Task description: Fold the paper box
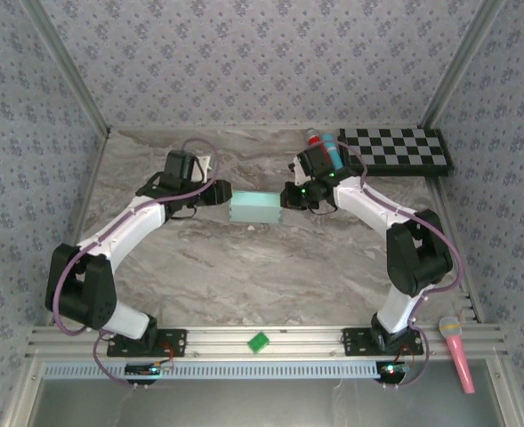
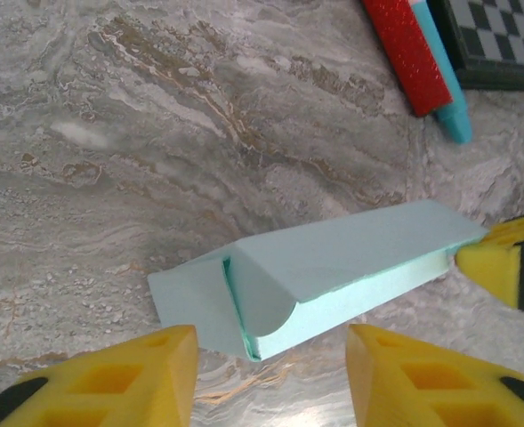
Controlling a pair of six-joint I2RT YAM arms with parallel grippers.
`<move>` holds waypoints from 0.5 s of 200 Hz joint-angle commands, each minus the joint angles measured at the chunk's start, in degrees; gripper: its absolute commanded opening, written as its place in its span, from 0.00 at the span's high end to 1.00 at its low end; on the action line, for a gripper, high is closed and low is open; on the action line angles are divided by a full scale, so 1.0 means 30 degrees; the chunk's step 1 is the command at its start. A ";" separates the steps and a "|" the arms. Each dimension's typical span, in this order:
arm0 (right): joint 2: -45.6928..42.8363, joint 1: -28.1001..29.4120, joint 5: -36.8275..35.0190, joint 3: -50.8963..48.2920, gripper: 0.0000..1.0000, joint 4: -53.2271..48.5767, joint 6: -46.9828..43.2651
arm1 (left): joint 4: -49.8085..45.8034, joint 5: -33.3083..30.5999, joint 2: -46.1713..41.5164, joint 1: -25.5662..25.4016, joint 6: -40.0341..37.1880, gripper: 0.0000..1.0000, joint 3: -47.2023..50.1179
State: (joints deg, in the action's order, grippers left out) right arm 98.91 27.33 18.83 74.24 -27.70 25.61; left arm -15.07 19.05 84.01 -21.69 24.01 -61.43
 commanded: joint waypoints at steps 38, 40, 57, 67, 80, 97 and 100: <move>0.0810 0.0228 -0.0271 0.0347 0.91 -0.1356 -0.0291 | 0.0663 0.1119 0.0791 0.0170 0.0858 0.50 -0.0601; 0.0816 0.0219 -0.0271 0.0358 0.92 -0.1367 -0.0292 | 0.0645 0.1121 0.0839 0.0170 0.0870 0.50 -0.0650; 0.0808 0.0208 -0.0271 0.0389 0.92 -0.1371 -0.0313 | 0.0359 0.1416 0.1281 0.0170 0.0848 0.50 -0.0903; 0.0837 0.0244 -0.0271 0.0433 0.92 -0.1400 -0.0331 | 0.0216 0.1506 0.1490 0.0163 0.0888 0.50 -0.1013; 0.0874 0.0250 -0.0213 0.0466 0.92 -0.1428 -0.0325 | 0.0051 0.1447 0.1678 0.0170 0.0903 0.50 -0.1087; 0.0880 0.0281 -0.0226 0.0561 0.92 -0.1459 -0.0337 | 0.0029 0.1418 0.1769 0.0196 0.0906 0.50 -0.1118; 0.0894 0.0281 -0.0214 0.0577 0.92 -0.1459 -0.0340 | -0.0010 0.1444 0.1764 0.0199 0.0900 0.51 -0.1090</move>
State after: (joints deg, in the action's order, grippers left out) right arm 99.46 27.64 18.81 75.09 -28.25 25.43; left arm -14.24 21.89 89.03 -21.37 26.26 -62.13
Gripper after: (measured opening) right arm 0.085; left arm 0.500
